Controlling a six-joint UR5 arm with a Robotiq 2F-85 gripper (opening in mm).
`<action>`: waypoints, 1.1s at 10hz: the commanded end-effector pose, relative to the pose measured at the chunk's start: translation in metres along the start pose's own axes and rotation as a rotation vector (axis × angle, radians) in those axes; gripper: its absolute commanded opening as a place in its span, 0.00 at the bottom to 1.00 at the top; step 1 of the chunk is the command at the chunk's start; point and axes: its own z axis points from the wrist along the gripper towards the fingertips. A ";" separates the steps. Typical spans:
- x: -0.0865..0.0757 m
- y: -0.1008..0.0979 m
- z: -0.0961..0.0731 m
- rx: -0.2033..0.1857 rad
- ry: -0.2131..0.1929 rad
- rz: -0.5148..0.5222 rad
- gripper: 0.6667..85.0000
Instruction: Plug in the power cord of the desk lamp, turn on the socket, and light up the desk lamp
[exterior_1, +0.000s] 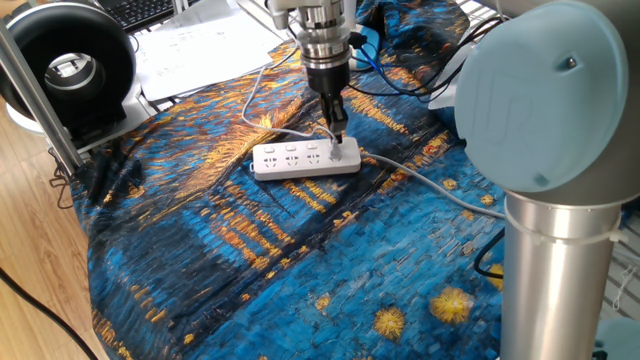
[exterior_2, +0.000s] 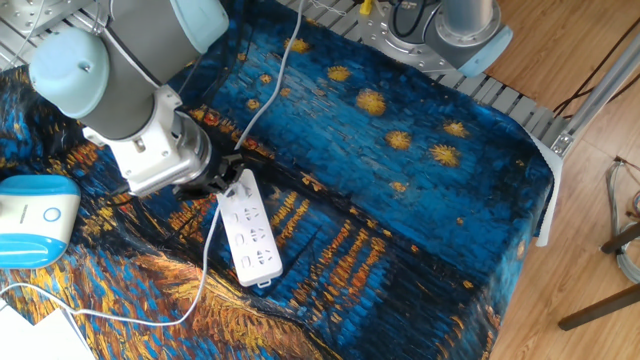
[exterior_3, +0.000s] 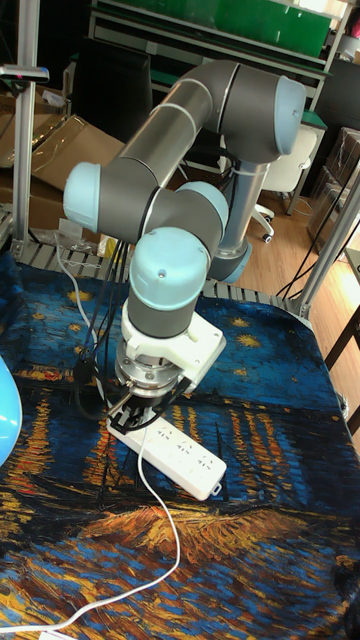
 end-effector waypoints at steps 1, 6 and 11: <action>-0.004 -0.004 0.002 0.008 -0.013 0.002 0.01; -0.001 -0.009 0.008 0.016 0.005 0.008 0.01; -0.011 -0.018 0.015 0.040 0.047 0.066 0.01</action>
